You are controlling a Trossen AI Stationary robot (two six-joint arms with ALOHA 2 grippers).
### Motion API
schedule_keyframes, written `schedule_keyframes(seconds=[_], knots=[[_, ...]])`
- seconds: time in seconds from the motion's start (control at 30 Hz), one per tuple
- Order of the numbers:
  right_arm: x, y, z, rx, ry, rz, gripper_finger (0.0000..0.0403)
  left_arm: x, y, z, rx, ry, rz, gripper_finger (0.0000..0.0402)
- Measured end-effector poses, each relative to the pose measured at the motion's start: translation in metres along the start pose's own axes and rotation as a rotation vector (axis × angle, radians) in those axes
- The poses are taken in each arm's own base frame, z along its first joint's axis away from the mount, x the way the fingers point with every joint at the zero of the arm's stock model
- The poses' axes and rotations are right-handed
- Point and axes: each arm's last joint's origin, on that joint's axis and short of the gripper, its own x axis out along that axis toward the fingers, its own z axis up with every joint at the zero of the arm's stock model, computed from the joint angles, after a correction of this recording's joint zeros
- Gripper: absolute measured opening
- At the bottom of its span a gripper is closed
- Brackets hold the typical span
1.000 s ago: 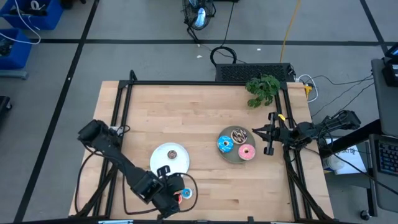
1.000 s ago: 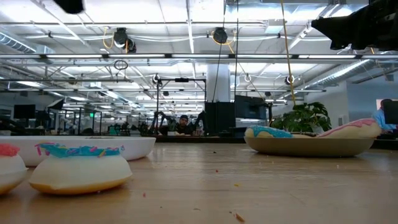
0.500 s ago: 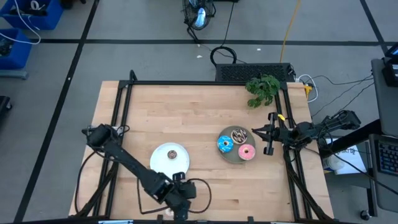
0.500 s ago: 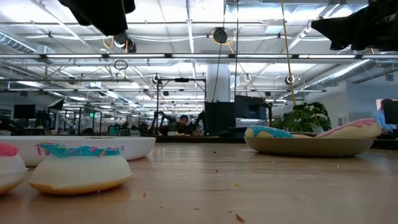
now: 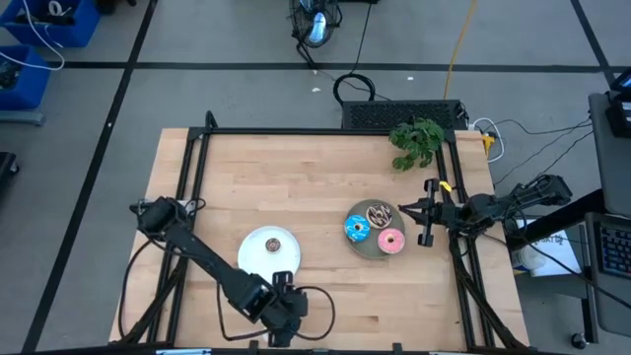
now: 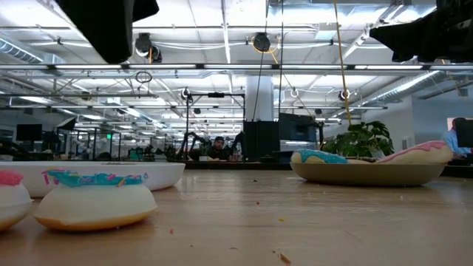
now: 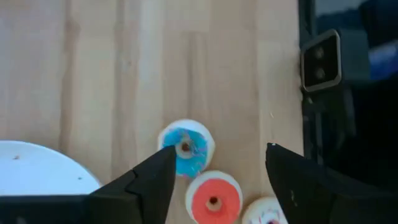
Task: Pick & Place donuts
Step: Put the blue donut on the white plate
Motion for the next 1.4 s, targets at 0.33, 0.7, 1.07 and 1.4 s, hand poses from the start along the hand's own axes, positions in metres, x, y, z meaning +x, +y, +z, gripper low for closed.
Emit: schedule_keyframes(seconds=[0.33, 0.7, 1.07, 1.4], knots=[[0.0, 0.0, 0.0, -0.019, 0.0, 0.0, 0.0, 0.022, 0.004, -0.002, 0.029, 0.021, 0.056, 0.0324], [0.001, 0.0, 0.0, -0.013, 0.003, 0.002, 0.0, 0.048, 0.013, -0.001, 0.078, 0.103, 0.02, 0.0328], [0.001, 0.0, 0.0, -0.022, 0.002, 0.002, 0.0, 0.057, 0.022, 0.002, 0.108, 0.124, 0.03, 0.0328], [0.001, 0.0, 0.0, -0.023, 0.002, 0.002, 0.0, 0.07, 0.023, -0.001, 0.132, 0.159, 0.017, 0.0328]])
